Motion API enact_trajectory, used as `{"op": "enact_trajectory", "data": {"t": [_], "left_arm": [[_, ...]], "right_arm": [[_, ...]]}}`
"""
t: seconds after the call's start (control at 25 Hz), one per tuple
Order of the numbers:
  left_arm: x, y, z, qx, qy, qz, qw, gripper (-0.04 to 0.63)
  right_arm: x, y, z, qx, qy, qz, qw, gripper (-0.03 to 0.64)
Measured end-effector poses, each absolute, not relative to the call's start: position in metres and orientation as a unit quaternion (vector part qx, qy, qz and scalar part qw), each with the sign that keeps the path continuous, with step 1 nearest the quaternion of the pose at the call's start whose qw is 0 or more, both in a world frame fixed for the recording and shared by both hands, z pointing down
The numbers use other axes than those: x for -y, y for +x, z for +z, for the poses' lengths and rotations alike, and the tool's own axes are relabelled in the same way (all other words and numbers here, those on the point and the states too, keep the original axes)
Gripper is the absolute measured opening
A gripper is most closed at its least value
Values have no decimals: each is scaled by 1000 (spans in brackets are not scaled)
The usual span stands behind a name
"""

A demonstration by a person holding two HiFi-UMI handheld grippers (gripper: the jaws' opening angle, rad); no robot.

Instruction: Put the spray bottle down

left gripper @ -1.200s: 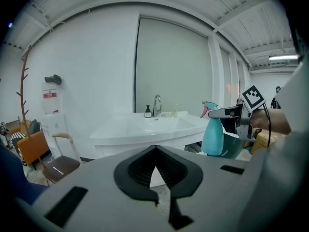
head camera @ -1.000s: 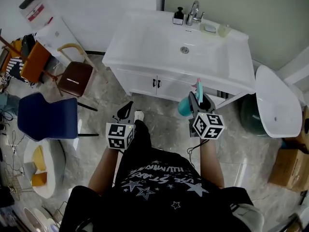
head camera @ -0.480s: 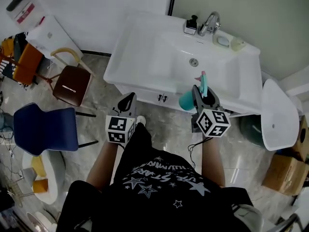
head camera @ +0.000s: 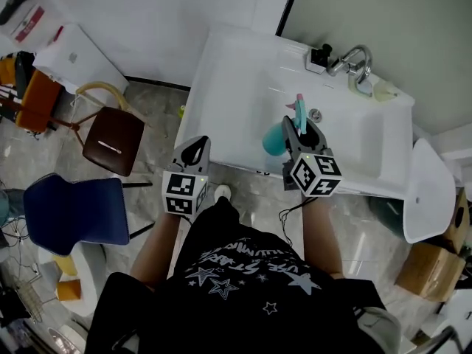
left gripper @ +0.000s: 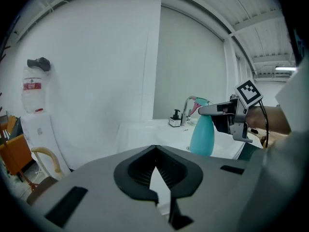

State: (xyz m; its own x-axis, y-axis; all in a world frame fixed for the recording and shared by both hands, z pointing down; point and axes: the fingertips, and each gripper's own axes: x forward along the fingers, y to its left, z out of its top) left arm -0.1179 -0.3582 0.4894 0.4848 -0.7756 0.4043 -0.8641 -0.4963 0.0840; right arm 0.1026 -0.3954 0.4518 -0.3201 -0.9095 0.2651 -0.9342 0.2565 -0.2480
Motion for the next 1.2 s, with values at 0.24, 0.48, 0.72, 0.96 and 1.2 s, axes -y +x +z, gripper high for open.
{"op": "enact_trajectory", "data": {"t": [0.24, 0.48, 0.72, 0.96, 1.2], "left_arm": [[404, -140, 497, 483, 849, 157, 144, 15], [440, -158, 501, 487, 845, 155, 156, 15], [462, -174, 509, 491, 841, 159, 164, 15], [474, -181, 517, 493, 837, 164, 171, 15], [478, -184, 525, 490, 836, 172, 178, 15]], "right_arm": [[460, 49, 464, 806, 565, 169, 49, 163], [512, 5, 472, 822, 544, 160, 57, 163], [546, -19, 483, 825, 540, 155, 63, 163], [563, -34, 502, 826, 536, 160, 68, 163], [566, -43, 506, 830, 533, 146, 74, 163]]}}
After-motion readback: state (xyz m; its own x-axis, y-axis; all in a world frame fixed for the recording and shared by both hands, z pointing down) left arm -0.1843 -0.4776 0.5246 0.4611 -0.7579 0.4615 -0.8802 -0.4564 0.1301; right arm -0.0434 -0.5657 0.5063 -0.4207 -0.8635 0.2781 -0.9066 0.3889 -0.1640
